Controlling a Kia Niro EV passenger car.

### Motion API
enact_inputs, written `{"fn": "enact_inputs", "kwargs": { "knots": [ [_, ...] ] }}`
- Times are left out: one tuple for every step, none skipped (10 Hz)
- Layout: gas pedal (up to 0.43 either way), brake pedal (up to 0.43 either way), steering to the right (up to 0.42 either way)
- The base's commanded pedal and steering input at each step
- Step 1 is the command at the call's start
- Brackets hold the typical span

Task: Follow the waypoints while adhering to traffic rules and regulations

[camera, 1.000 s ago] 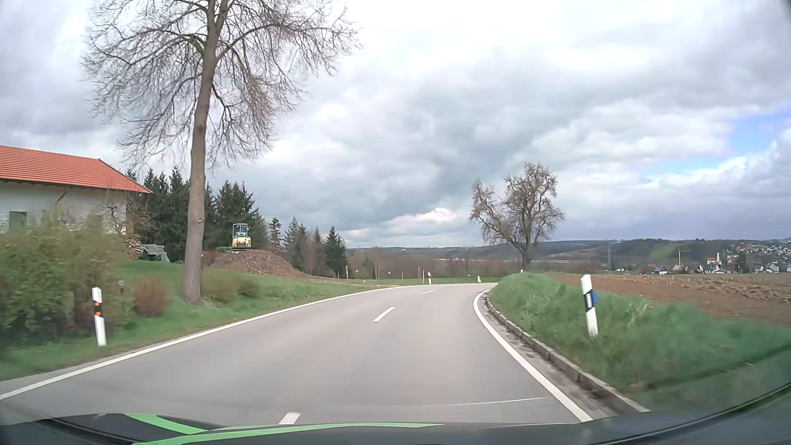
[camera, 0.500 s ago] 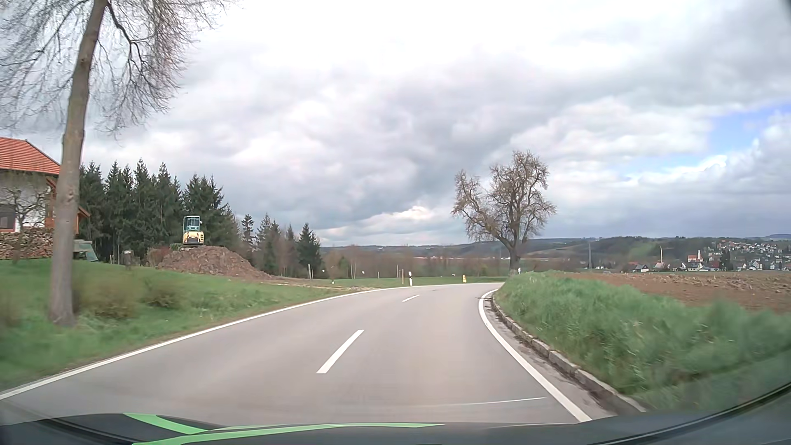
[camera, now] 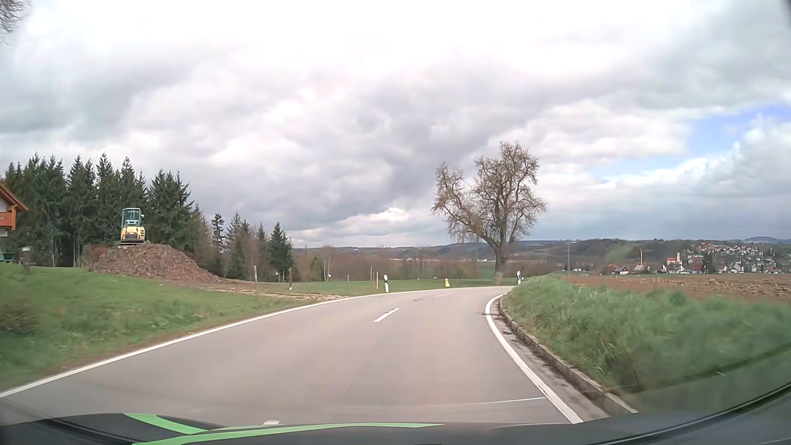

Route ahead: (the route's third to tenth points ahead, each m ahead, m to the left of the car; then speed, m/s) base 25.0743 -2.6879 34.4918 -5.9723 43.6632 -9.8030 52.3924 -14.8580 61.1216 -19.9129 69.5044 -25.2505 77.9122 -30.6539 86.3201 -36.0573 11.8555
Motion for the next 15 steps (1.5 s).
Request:
{"fn": "enact_inputs", "kwargs": {
  "knots": [
    [0.0, 0.0, 0.044],
    [0.0, 0.0, 0.046],
    [0.0, 0.0, 0.05],
    [0.0, 0.0, 0.054],
    [0.0, 0.0, 0.055],
    [0.0, 0.0, 0.057],
    [0.0, 0.0, 0.058],
    [0.0, 0.0, 0.059],
    [0.008, 0.0, 0.059],
    [0.008, 0.0, 0.059],
    [0.008, 0.0, 0.059],
    [0.008, 0.0, 0.06],
    [0.008, 0.0, 0.06],
    [0.008, 0.0, 0.061],
    [0.008, 0.0, 0.06]
  ]
}}
